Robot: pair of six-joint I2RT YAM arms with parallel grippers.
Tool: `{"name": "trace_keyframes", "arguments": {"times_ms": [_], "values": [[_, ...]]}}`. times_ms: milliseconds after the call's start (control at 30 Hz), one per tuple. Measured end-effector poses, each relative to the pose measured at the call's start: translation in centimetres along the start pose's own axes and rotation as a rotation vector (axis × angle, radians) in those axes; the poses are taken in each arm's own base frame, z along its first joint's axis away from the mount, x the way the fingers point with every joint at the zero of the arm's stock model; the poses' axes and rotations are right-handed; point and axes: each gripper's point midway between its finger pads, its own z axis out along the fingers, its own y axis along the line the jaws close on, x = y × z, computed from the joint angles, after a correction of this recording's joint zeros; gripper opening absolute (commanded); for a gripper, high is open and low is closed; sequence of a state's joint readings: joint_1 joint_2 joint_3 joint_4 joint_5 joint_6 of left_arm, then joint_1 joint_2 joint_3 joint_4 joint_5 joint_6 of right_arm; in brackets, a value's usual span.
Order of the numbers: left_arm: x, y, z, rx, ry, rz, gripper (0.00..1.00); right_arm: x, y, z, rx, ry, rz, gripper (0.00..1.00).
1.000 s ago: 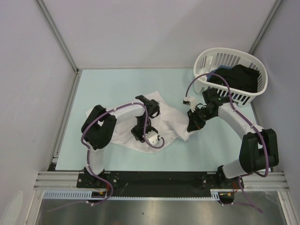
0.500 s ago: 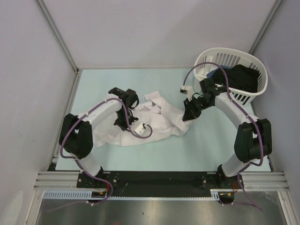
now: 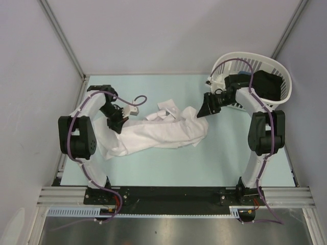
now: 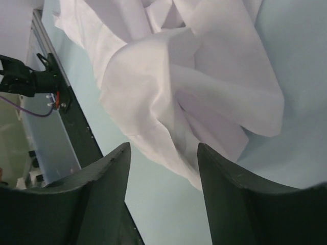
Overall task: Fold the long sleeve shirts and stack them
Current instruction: Flatten the shirt out
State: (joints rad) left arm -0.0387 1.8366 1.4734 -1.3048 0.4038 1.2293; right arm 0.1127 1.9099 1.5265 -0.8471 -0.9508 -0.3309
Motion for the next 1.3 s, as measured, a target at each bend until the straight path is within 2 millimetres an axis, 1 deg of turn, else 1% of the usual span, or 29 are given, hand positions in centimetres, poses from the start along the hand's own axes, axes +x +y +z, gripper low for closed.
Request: {"name": "trace_keyframes", "arguments": {"times_ms": [33, 100, 200, 267, 300, 333, 367, 400, 433, 467, 600, 700, 767, 867, 900, 933, 1000, 1100, 1200, 1300], "values": [[0.1, -0.5, 0.4, 0.017, -0.001, -0.011, 0.0, 0.1, 0.2, -0.1, -0.012, 0.0, 0.017, 0.52], [0.2, -1.5, 0.9, 0.043, -0.004, -0.03, 0.0, 0.2, 0.7, -0.1, -0.038, -0.001, 0.034, 0.52], [0.2, -2.1, 1.2, 0.048, -0.009, -0.04, 0.0, 0.1, 1.3, 0.1, -0.061, -0.004, 0.052, 0.55], [0.3, -2.3, 1.2, 0.044, -0.011, -0.045, 0.0, 0.0, 1.5, 0.3, -0.063, -0.004, 0.054, 0.55], [0.3, -2.4, 1.1, 0.041, -0.012, -0.045, 0.0, -0.1, 1.5, 0.4, -0.062, -0.005, 0.053, 0.52], [0.3, -2.5, 1.0, 0.038, -0.014, -0.047, 0.0, -0.2, 1.5, 0.5, -0.061, -0.005, 0.05, 0.48], [0.3, -2.6, 1.0, 0.035, -0.014, -0.048, 0.0, -0.4, 1.5, 0.6, -0.059, -0.006, 0.047, 0.41], [0.2, -2.6, 0.9, 0.031, -0.016, -0.048, 0.0, -0.5, 1.5, 0.7, -0.058, -0.005, 0.043, 0.18], [0.2, -2.5, 0.8, 0.025, -0.018, -0.046, 0.0, -0.8, 1.5, 0.9, -0.058, -0.004, 0.035, 0.08], [0.1, -2.5, 0.7, 0.021, -0.02, -0.045, 0.0, -1.0, 1.4, 1.1, -0.058, -0.003, 0.017, 0.0], [0.1, -2.3, 0.2, -0.005, -0.019, -0.043, 0.02, -1.4, 1.3, 1.6, -0.061, 0.007, 0.002, 0.0], [0.5, -2.3, -0.6, -0.038, -0.013, -0.044, 0.06, -1.4, 1.2, 0.9, -0.053, 0.0, 0.01, 0.0], [0.9, -2.2, -1.5, -0.073, -0.012, -0.051, 0.1, -1.7, 0.9, -0.2, -0.035, -0.023, 0.016, 0.0], [1.9, -2.1, -2.9, -0.129, -0.012, -0.072, 0.2, -2.6, 0.6, -3.1, 0.008, -0.084, 0.01, 0.0], [2.2, -2.2, -3.1, -0.137, -0.011, -0.075, 0.27, -2.9, 0.7, -3.9, 0.021, -0.103, 0.003, 0.0], [2.5, -2.4, -3.3, -0.145, -0.011, -0.081, 0.31, -3.2, 0.9, -4.5, 0.029, -0.116, -0.004, 0.0], [3.0, -3.0, -3.0, -0.135, -0.005, -0.086, 0.37, -3.6, 1.6, -5.4, 0.038, -0.137, -0.027, 0.0], [3.4, -3.5, -1.9, -0.096, 0.0, -0.099, 0.41, -3.8, 2.4, -5.7, 0.038, -0.143, -0.045, 0.0], [3.6, -3.2, -0.6, -0.051, -0.002, -0.116, 0.43, -3.6, 2.7, -5.5, 0.033, -0.134, -0.043, 0.0], [3.5, -3.0, 0.1, -0.023, -0.01, -0.124, 0.43, -3.6, 2.7, -5.5, 0.035, -0.132, -0.041, 0.0]]}}
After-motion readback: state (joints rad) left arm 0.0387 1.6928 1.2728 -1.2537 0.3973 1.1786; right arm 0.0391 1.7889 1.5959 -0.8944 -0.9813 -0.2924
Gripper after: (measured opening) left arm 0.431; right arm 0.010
